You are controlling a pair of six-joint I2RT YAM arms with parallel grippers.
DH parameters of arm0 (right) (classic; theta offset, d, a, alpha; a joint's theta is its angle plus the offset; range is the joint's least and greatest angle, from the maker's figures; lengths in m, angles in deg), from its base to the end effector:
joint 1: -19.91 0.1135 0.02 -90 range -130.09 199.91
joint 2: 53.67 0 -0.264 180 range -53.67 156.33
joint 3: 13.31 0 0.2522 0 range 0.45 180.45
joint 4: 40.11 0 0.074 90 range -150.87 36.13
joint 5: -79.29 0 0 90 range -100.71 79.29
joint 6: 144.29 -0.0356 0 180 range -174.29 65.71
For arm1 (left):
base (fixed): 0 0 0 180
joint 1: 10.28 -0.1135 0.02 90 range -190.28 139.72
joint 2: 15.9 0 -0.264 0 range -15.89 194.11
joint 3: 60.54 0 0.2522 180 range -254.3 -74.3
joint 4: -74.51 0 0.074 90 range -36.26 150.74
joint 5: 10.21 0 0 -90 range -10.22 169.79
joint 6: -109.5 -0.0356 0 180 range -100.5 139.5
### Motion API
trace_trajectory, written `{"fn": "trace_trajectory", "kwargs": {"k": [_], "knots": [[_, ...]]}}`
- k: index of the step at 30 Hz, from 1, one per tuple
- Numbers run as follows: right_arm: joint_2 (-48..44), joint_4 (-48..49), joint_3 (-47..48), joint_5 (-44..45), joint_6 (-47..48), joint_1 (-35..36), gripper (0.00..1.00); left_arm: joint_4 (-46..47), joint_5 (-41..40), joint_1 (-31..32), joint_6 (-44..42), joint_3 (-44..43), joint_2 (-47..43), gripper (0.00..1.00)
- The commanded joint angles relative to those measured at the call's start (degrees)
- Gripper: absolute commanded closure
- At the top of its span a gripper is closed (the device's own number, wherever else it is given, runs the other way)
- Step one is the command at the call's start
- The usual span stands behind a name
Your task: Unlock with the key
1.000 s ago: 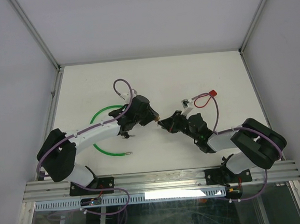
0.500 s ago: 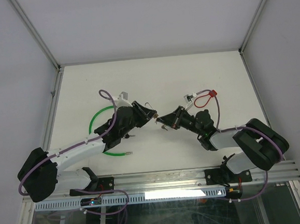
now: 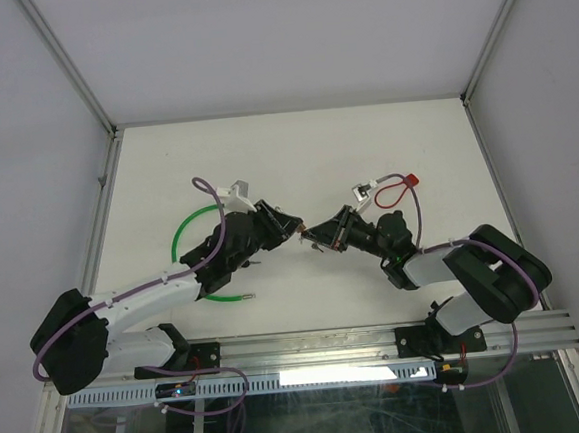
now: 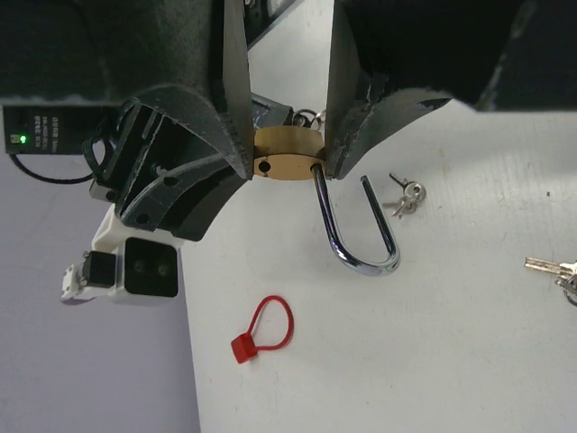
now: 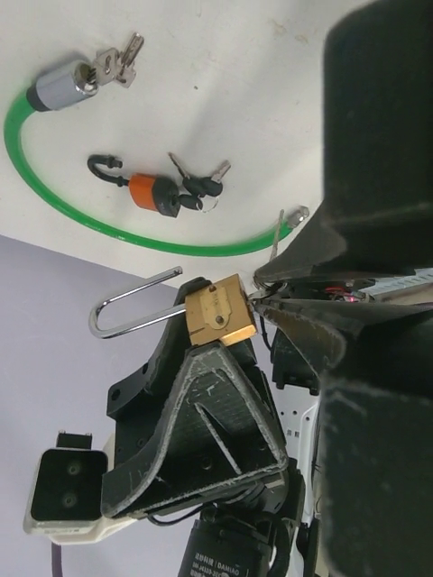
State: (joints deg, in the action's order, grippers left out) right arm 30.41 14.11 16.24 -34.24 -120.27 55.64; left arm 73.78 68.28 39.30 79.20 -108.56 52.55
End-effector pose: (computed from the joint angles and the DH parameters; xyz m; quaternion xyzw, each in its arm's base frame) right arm 0.1912 0.1551 0.1701 0.0423 0.7076 0.6267 0.3237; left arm 0.1746 -0.1940 0.2317 -0.1288 0.8126 -0.4108 0.3929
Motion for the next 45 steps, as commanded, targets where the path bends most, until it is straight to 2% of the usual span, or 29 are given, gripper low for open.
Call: {"fn": "trace_trajectory", "kwargs": {"k": [1,5,11,16,22,36,45], "knots": [[-2.2,-2.9,3.1,1.9,3.5,-1.2,0.82,-3.1,7.3,1.2,-3.7,-2.9,1.1,0.98],[-7.1,-12.2,3.5,1.9,9.2,-1.5,0.65,-5.2,9.3,-1.7,-5.7,-3.1,0.7,0.99],[-18.3,-33.7,7.1,6.2,23.2,-1.8,0.42,-8.7,12.3,-5.8,-10.8,-3.6,-1.5,0.99],[-25.2,-47.2,11.6,9.8,33.7,-1.9,0.3,-11.1,13.6,-6.5,-16.0,-4.5,-3.0,1.0],[-25.1,-53.2,16.6,8.5,38.0,-1.9,0.3,-11.8,16.8,-6.5,-20.2,-5.6,-3.1,1.0],[-13.6,-43.9,21.1,-1.2,36.5,-1.2,0.34,-7.5,25.4,-6.4,-23.4,-4.9,-3.0,1.0],[-7.0,-41.6,23.5,-6.5,35.2,0.2,0.38,-7.0,25.9,-6.4,-23.8,-4.5,-2.9,1.0]]}}
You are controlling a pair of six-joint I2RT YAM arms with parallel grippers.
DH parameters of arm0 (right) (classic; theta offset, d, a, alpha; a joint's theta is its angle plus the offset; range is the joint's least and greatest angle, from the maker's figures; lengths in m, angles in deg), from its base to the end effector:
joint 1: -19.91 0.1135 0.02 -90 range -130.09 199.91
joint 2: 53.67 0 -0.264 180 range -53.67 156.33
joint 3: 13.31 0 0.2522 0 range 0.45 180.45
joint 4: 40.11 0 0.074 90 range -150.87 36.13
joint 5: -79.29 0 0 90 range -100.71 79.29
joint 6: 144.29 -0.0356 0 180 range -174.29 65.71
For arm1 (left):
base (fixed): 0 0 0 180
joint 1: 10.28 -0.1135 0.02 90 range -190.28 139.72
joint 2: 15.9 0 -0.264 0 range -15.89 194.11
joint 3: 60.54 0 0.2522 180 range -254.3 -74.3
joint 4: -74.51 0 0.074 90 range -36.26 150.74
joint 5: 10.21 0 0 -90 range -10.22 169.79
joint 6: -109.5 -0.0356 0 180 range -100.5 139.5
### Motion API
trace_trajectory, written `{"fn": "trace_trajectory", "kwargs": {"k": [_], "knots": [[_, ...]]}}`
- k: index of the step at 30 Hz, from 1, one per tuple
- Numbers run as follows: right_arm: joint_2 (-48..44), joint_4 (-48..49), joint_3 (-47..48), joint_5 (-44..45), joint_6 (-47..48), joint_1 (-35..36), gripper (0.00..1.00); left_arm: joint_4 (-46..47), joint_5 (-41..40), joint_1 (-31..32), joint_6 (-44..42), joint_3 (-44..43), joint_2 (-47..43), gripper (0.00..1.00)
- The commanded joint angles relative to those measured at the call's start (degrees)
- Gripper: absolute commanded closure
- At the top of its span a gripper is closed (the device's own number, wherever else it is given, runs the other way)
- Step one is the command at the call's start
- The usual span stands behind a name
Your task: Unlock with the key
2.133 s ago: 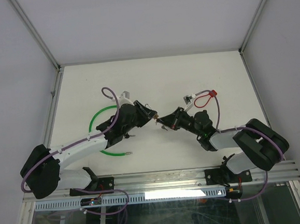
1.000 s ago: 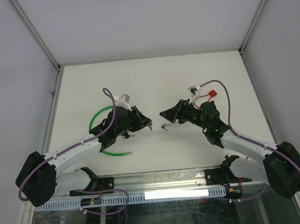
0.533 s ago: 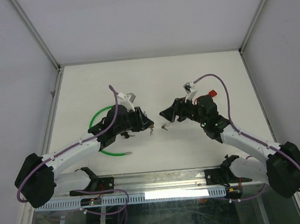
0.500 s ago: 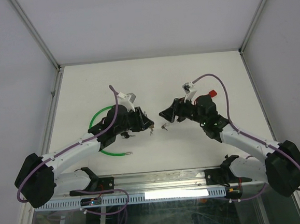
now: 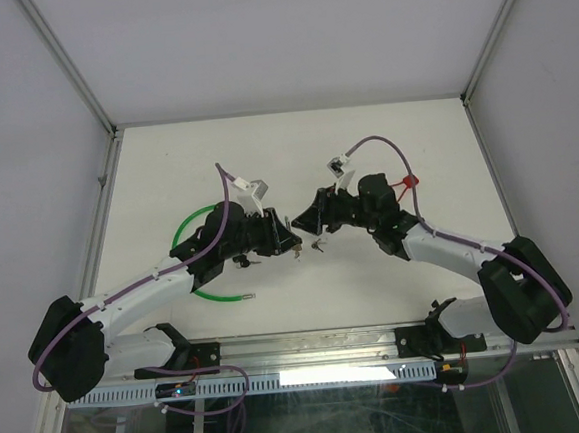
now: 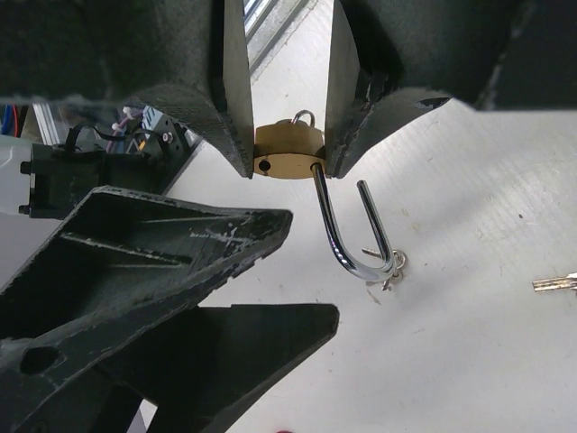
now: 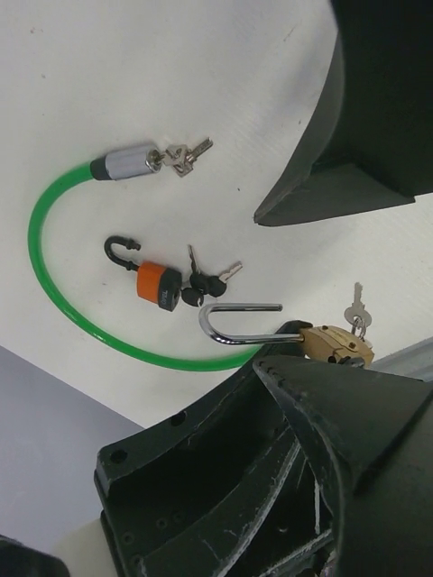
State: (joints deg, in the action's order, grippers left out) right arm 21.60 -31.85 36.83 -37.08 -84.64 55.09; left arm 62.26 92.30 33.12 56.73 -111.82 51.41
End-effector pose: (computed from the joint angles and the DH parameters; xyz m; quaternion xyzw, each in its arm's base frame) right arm 0.2218 0.1757 0.2310 -0.1687 0.7756 0.4680 0.3886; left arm 0.1809 -0.1817 0.2359 0.1017 0.8491 -0.4012 0.3283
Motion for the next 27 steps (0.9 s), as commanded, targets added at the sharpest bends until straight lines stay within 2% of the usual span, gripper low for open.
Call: {"fn": "trace_trajectory", "kwargs": {"k": [1,10,16,20,27], "knots": [[2.4,4.2,2.8,-4.0,-0.3,0.8,0.39,4.6,1.9,-0.2,-1.4,-1.2,-1.8,1.0],[5.2,3.7,0.8,-3.7,1.1,0.3,0.56,6.6,3.0,-0.3,-0.9,0.1,-3.5,1.0],[7.1,4.3,2.1,-5.6,0.5,0.5,0.6,6.8,2.4,-0.3,0.3,1.1,-3.1,1.0],[3.9,0.2,1.6,-0.1,2.2,0.1,0.52,1.2,-2.6,-0.3,1.6,-0.4,-1.9,1.0],[-3.2,-15.7,1.9,15.9,10.3,-0.2,0.34,-11.9,-8.3,-0.2,4.6,-3.9,2.9,0.99]]}}
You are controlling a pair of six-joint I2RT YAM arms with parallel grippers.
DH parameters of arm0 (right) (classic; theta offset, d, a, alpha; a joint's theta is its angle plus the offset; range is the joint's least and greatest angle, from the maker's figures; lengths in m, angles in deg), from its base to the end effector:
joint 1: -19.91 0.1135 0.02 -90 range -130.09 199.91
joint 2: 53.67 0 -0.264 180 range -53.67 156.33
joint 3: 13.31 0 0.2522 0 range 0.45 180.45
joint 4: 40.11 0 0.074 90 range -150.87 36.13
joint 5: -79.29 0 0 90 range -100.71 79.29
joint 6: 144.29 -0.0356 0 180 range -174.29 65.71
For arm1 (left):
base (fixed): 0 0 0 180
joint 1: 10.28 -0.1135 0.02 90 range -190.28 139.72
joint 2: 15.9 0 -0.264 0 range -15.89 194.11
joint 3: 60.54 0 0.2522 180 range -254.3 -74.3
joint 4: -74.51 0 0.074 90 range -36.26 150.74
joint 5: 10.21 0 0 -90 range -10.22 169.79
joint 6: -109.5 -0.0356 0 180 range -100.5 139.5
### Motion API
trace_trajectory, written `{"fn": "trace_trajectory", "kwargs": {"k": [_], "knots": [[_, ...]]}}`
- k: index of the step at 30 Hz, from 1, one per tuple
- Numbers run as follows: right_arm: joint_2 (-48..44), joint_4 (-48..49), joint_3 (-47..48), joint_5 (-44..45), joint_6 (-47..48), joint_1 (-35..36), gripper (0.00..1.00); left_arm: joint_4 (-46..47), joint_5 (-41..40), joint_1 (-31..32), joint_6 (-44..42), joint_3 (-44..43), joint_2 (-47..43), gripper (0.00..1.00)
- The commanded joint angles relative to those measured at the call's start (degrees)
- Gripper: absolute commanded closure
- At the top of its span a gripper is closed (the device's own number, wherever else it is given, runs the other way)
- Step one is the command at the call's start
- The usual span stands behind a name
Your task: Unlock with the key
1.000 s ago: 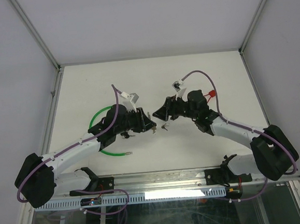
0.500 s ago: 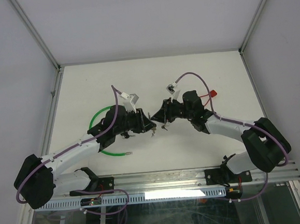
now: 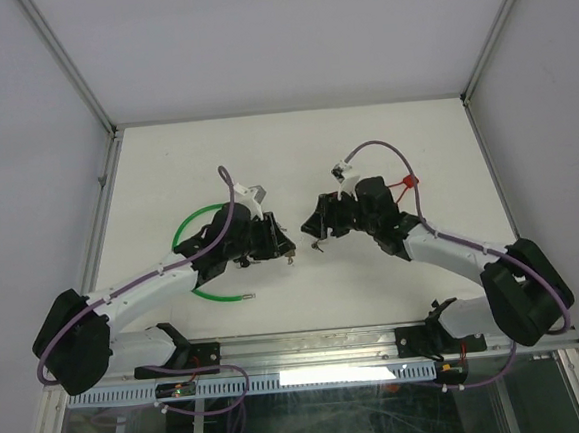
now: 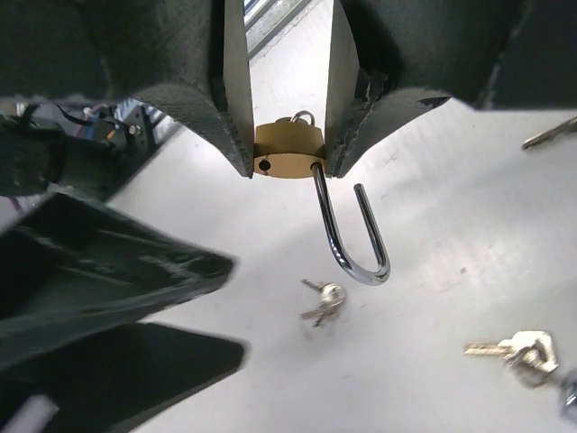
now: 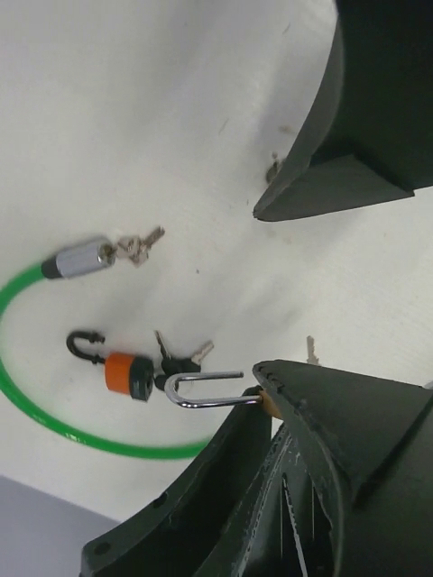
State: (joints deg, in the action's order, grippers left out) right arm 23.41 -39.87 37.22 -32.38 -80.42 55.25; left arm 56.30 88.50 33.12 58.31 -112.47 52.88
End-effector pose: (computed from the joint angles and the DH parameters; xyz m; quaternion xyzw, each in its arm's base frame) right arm 0.2229 0.1742 0.2106 -0.1658 0.8237 0.4021 0.3638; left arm 0.1817 -0.1793 0.2238 0.0704 0.8826 -0.3532 0.3023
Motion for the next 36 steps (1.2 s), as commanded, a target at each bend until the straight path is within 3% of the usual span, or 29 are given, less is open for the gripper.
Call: {"fn": "trace_trajectory", "kwargs": {"k": [1,6,14,28,36], "knots": [[-5.9,-9.3,1.4,14.0,6.8,-0.3,0.32,-7.1,-5.0,-0.2,3.9,-3.2,1.8,0.99],[-10.7,-14.6,-0.2,26.2,8.5,-0.4,0.25,-11.7,-5.7,-0.2,7.3,-3.3,3.8,0.99],[-15.9,-18.2,-2.7,35.0,8.8,-0.5,0.19,-21.2,-14.0,-0.3,9.9,-6.9,7.9,0.97],[-16.8,-20.1,-3.2,37.8,8.4,-0.5,0.19,-26.9,-18.8,0.3,8.3,-16.8,25.5,0.91],[-16.1,-20.2,-2.4,37.3,8.5,-0.6,0.19,-28.4,-19.9,0.2,7.5,-19.2,29.1,0.77]]}}
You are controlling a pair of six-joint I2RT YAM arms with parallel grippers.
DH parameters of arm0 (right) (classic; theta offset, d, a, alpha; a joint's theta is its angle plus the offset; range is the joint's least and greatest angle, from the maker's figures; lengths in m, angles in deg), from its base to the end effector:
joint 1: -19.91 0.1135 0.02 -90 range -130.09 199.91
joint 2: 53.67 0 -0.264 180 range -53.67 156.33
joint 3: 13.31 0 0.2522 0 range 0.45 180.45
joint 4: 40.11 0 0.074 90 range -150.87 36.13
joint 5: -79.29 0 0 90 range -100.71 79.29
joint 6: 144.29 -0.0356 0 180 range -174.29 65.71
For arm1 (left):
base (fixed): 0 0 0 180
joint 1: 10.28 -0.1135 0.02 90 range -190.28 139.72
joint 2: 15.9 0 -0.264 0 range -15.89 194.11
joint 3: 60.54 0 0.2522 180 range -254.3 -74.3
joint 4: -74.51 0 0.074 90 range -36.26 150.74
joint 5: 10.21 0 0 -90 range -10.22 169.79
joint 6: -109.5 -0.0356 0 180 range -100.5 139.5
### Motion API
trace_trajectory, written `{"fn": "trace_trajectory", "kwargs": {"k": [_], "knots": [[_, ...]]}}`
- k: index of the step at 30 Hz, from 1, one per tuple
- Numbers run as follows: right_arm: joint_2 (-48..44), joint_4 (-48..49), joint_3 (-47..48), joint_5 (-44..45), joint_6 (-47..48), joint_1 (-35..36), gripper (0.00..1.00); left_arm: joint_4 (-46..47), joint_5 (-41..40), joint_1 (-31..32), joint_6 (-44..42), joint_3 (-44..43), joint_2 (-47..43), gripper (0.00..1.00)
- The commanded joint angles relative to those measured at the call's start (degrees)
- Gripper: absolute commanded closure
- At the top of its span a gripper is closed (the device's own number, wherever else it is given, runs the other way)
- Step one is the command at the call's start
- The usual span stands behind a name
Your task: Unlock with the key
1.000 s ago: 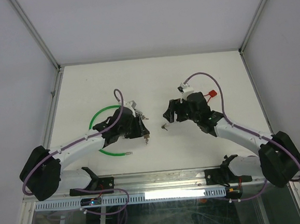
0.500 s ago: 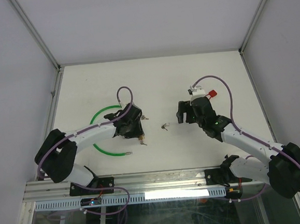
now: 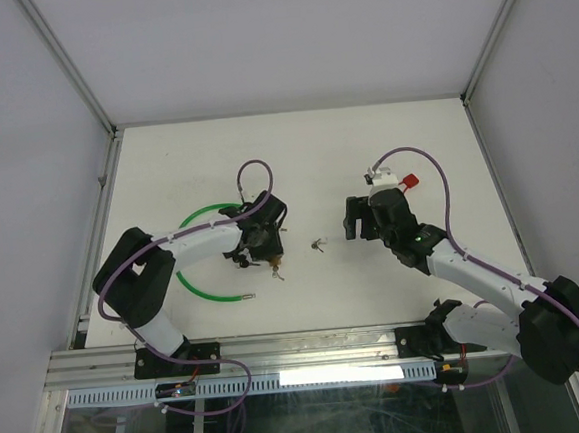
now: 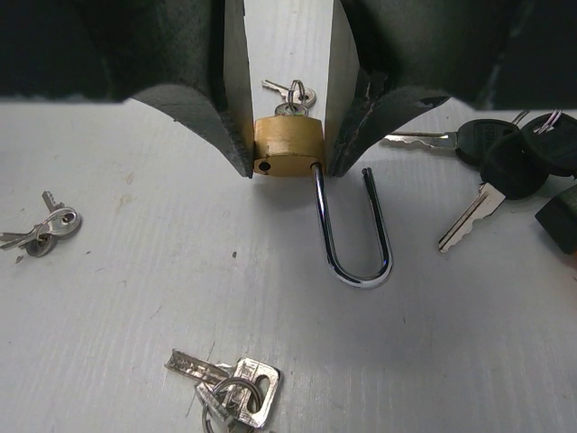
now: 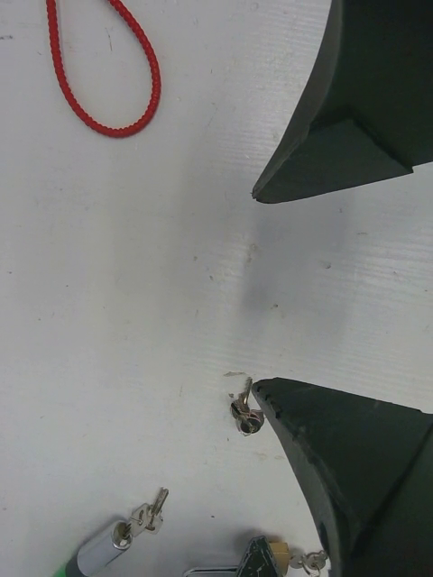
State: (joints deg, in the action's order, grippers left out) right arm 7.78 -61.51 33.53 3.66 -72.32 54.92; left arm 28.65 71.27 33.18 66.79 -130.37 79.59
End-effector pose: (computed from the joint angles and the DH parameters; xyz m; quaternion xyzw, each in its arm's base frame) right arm 0.1899 0.1222 0.2180 -0.0744 0.8827 0.1014 0.4527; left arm 0.2266 -0.2075 0.1635 -0.0448 0.9833 -0.0625 0.1647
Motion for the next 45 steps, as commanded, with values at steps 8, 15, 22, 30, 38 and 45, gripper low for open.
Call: {"fn": "trace_trajectory", "kwargs": {"k": [8,15,22,30,38,45], "knots": [[-0.5,0.8,1.0,0.5,0.4,-0.3,0.19,-3.3,-5.1,-0.5,-1.6,-4.1,4.7,0.58],[0.4,0.7,2.2,-0.5,0.6,-0.4,0.18,-4.8,-5.5,-1.3,-2.4,-6.2,4.2,0.42],[3.3,-1.5,5.0,0.9,0.3,-1.4,0.16,-6.9,-5.2,-2.3,-4.0,-6.3,-6.1,0.2],[11.0,-3.5,9.5,3.4,-0.1,-4.7,0.15,-11.6,-3.9,-7.3,-8.8,-7.3,-18.5,0.01],[20.4,-5.6,16.0,2.6,0.1,-11.7,0.16,-13.6,-8.9,-13.4,-14.9,-5.0,-29.8,0.01],[27.8,-6.2,21.1,-3.3,0.3,-18.7,0.19,-9.5,-13.6,-14.9,-18.5,-0.8,-33.2,0.01]]}}
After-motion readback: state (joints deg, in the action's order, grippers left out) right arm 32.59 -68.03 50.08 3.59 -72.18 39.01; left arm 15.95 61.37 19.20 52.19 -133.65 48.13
